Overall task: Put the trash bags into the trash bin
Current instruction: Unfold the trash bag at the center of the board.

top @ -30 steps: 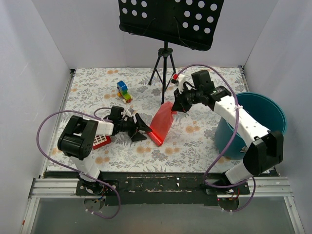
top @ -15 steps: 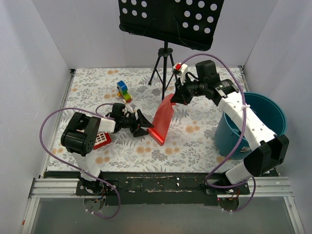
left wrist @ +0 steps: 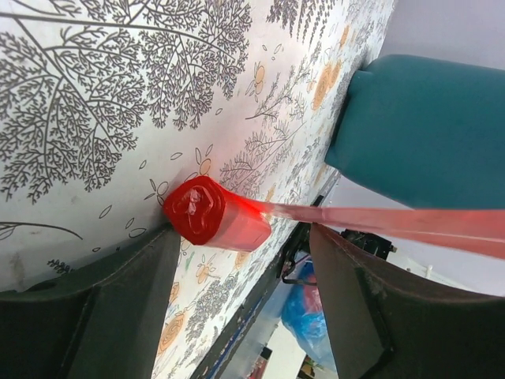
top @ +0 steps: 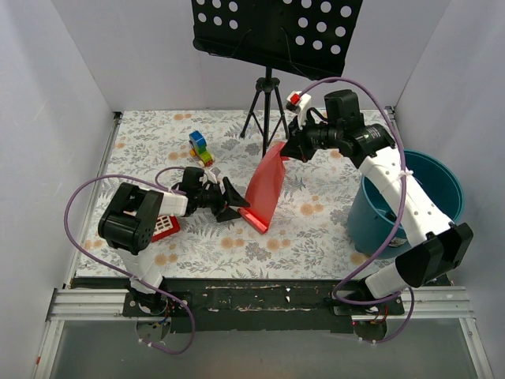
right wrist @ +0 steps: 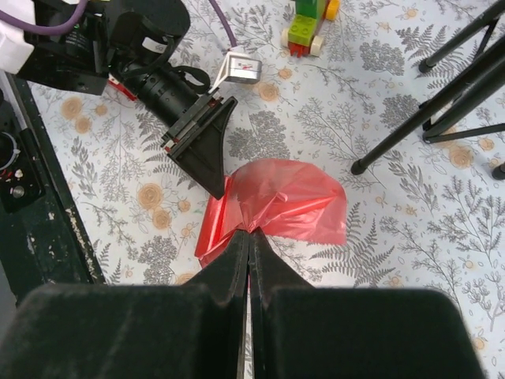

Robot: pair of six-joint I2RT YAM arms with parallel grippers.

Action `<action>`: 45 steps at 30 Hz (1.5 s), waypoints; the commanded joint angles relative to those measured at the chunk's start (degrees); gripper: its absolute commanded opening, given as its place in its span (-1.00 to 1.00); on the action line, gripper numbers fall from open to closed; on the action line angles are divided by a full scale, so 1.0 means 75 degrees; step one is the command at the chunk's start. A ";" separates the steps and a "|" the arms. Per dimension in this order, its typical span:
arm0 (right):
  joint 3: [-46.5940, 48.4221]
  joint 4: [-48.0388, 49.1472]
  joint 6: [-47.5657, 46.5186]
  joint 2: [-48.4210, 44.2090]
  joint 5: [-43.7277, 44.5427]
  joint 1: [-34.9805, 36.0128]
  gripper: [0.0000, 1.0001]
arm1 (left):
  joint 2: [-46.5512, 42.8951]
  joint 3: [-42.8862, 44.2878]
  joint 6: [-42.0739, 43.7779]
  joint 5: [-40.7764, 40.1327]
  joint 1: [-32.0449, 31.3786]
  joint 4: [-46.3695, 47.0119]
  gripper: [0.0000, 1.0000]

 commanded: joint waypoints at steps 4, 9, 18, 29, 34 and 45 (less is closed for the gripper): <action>-0.0531 0.0382 0.0253 -0.0480 0.0258 -0.0488 -0.97 | 0.0381 -0.0101 0.0518 -0.1295 -0.0389 -0.0806 0.34; 0.0463 0.0113 0.0136 -0.0316 0.0468 -0.0641 -0.97 | 0.0428 -0.0007 0.0530 -0.1517 -0.0436 -0.1005 0.35; 0.1438 0.0124 0.0756 -0.0152 0.1345 -0.0700 -0.97 | 0.0662 0.0192 0.0565 -0.1412 -0.0577 -0.0888 0.34; 0.1824 0.0159 0.0886 -0.0153 0.2003 -0.0758 -0.97 | 0.0803 0.0321 0.0565 -0.1528 -0.0659 -0.0993 0.34; 0.2012 0.0159 0.0863 -0.0152 0.2191 -0.0817 -0.97 | 0.0792 0.0333 0.0565 -0.1610 -0.0659 -0.1063 0.35; 0.2094 0.0159 0.0769 -0.0270 0.2425 -0.0946 -0.97 | 0.0944 0.0461 0.0565 -0.1997 -0.0741 -0.1450 0.33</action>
